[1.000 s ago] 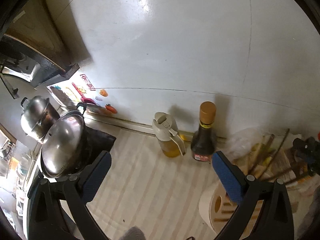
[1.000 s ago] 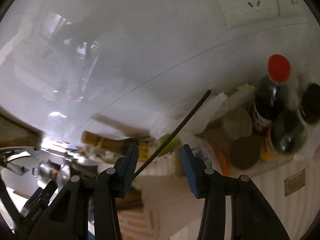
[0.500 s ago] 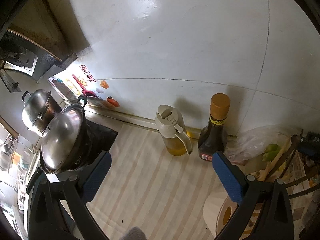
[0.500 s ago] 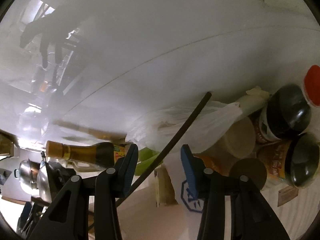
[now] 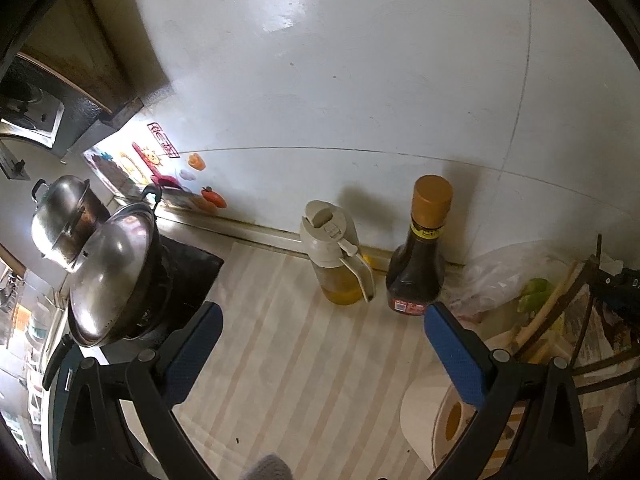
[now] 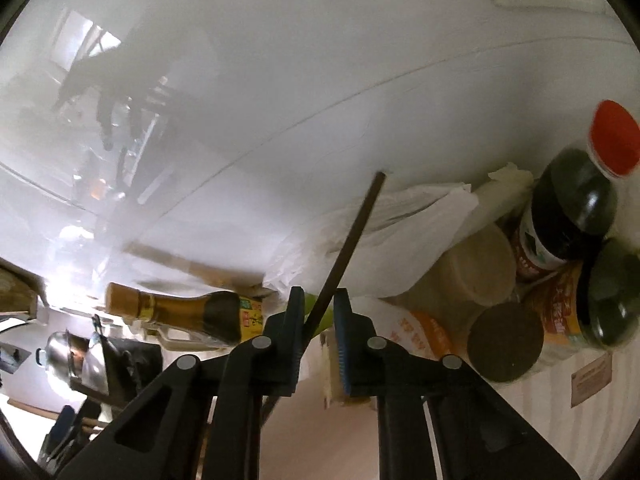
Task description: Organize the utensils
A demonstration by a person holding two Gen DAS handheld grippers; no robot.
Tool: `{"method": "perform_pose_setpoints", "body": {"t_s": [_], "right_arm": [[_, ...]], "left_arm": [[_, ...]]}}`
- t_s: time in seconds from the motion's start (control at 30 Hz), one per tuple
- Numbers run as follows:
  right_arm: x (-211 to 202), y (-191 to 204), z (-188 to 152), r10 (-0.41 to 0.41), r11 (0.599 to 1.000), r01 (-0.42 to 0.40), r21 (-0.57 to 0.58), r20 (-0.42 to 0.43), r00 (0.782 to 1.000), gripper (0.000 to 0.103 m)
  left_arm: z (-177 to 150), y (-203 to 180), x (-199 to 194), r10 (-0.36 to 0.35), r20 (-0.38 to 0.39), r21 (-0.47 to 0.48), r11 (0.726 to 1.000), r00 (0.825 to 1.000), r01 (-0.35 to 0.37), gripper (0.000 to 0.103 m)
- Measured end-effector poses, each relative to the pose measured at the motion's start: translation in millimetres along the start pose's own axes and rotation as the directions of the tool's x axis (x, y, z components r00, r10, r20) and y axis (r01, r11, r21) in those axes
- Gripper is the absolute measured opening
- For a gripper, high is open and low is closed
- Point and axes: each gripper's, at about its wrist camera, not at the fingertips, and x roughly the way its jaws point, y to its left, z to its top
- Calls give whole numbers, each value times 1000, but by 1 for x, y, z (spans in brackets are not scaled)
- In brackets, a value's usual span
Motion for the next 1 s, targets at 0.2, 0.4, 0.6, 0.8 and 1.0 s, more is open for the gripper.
{"method": "perform_pose_setpoints", "body": {"t_s": [0.2, 0.4, 0.6, 0.8, 1.0], "right_arm": [[-29, 6, -14, 38, 999, -37, -11, 73, 997, 11], [-68, 24, -29, 58, 996, -44, -76, 196, 979, 10], [-111, 44, -37, 81, 989, -30, -148, 347, 934, 7], [-141, 69, -41, 105, 977, -9, -211, 450, 887, 7], [-134, 81, -56, 105, 969, 30, -247, 516, 850, 7]], "left_arm": [[-2, 2, -6, -29, 8, 3, 1000, 1000, 29, 103], [-2, 6, -15, -55, 26, 0, 998, 998, 56, 103], [-1, 8, -21, -76, 41, 3, 997, 996, 76, 103], [-3, 10, -21, -61, 44, -14, 998, 997, 61, 103], [-9, 14, -13, -18, 49, -19, 1000, 999, 19, 103]]}}
